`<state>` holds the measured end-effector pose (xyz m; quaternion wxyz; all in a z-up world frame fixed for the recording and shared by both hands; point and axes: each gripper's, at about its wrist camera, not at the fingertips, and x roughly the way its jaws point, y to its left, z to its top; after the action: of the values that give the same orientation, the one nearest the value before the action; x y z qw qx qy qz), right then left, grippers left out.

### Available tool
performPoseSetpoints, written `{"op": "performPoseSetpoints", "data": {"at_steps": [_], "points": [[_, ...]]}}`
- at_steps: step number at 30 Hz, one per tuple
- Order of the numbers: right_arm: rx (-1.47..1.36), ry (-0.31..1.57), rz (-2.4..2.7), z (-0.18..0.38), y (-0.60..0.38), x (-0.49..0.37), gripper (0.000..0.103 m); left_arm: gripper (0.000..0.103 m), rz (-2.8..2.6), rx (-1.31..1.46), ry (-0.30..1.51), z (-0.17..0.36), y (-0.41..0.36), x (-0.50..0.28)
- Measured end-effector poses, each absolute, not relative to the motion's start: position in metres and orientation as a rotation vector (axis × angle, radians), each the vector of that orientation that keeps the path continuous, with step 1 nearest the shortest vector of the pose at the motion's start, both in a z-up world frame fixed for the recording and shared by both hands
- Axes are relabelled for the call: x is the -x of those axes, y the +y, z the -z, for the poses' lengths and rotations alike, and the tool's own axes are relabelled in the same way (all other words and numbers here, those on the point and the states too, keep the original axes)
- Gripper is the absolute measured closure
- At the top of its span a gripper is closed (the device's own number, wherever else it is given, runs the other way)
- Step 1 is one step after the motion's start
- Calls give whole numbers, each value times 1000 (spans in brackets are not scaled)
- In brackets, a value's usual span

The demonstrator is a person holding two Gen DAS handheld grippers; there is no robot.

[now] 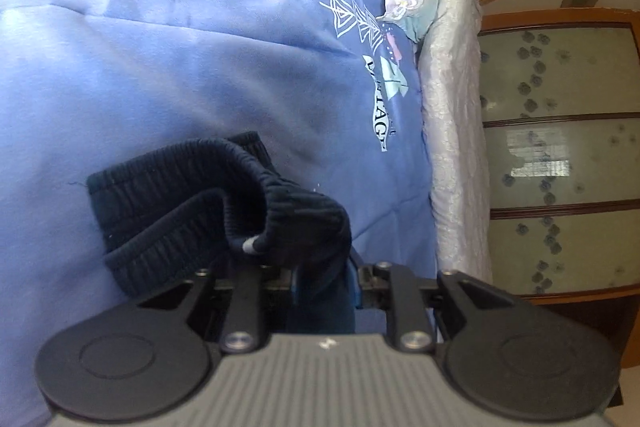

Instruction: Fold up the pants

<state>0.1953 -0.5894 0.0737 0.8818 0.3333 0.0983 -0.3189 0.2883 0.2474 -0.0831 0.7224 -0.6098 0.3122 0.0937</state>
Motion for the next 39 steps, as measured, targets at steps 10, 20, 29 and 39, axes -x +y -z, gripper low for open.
{"op": "performPoseSetpoints", "data": {"at_steps": [10,20,29,39], "points": [[-415,360,437,-6,-520,-225,38,57,-66,1173,689,90,227,-309],[-620,567,101,40,-454,-173,53,56,35,1204,698,107,248,-212],[-780,415,347,45,-556,-124,56,41,10,1185,739,121,241,-242],[-895,497,520,65,-599,-195,55,99,-141,1163,767,142,234,-256]]}}
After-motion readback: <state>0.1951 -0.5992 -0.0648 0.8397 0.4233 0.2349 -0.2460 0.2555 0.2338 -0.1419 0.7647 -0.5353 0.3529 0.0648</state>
